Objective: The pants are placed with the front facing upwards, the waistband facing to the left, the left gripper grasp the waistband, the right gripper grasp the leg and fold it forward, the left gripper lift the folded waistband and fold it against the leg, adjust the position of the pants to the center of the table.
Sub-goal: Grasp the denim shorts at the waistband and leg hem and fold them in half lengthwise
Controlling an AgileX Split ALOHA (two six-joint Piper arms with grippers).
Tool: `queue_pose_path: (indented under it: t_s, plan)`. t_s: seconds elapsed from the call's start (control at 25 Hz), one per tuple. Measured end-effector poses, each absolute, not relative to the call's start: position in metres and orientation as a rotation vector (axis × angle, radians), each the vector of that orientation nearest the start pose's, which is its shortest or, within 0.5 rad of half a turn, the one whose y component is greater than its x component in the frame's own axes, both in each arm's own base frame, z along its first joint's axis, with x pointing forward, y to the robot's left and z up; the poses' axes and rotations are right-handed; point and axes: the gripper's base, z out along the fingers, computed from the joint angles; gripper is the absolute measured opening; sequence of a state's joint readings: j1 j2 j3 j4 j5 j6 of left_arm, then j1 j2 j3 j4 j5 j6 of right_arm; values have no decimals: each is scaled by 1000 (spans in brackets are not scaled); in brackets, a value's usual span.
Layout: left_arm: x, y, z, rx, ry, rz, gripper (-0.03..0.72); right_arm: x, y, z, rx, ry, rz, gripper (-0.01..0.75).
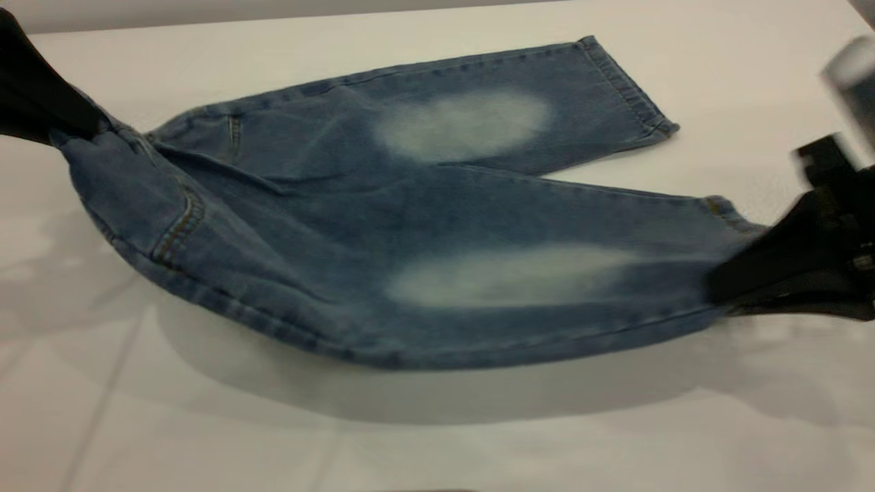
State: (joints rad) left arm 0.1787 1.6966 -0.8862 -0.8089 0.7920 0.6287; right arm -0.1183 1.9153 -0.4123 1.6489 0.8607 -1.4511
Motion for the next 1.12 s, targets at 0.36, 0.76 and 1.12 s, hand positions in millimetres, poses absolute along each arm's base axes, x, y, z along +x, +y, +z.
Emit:
queue_pose_path:
  t_s: [0.36,0.76,1.12]
  plan:
    - [298,6,175,-263,2765,-746,76,213,34,97,507,2620,1267,19]
    - [314,11,180,-568,2577,-754,76,286,23,137,574,2452,1291,19]
    - [327,18,186,-808,2377,-764,76,343,17,162,546,2369,1177,19]
